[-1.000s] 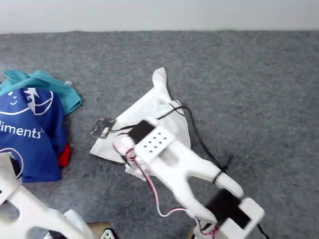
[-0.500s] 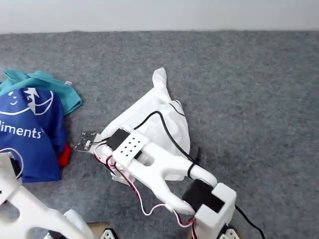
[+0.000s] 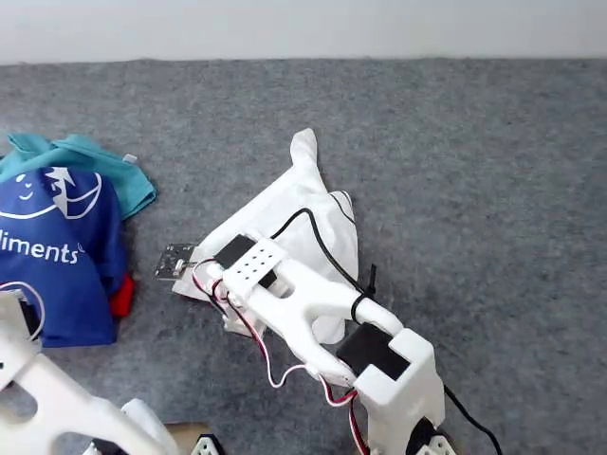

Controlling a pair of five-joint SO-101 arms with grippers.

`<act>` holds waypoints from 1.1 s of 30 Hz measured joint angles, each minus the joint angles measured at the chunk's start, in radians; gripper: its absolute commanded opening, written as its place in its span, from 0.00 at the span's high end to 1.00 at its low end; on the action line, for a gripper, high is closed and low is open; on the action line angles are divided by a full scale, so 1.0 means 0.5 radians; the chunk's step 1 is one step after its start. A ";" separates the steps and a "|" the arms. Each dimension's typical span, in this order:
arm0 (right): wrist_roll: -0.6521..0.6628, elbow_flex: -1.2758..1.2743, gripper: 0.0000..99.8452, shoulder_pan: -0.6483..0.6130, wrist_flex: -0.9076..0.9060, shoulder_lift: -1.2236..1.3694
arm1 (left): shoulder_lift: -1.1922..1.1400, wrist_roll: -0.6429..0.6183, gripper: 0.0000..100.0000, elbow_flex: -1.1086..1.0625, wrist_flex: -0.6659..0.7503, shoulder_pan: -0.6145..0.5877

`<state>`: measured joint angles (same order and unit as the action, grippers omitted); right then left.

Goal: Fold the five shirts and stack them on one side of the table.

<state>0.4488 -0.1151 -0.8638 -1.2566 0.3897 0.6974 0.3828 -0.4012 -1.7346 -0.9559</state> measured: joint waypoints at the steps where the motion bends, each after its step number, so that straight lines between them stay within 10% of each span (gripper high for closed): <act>1: 0.015 0.018 1.00 0.012 0.018 0.015 | 0.000 0.000 0.92 0.000 0.000 0.000; 19: 0.043 1.059 0.99 0.292 -0.964 0.068 | 0.000 0.000 0.91 0.000 0.000 0.000; 33: 0.037 1.148 0.95 0.310 -0.914 0.565 | 0.000 0.000 0.91 0.000 0.000 0.000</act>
<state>0.4672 0.4588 -0.7089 -1.7139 0.6720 0.6974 0.3828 -0.4012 -1.7346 -0.9559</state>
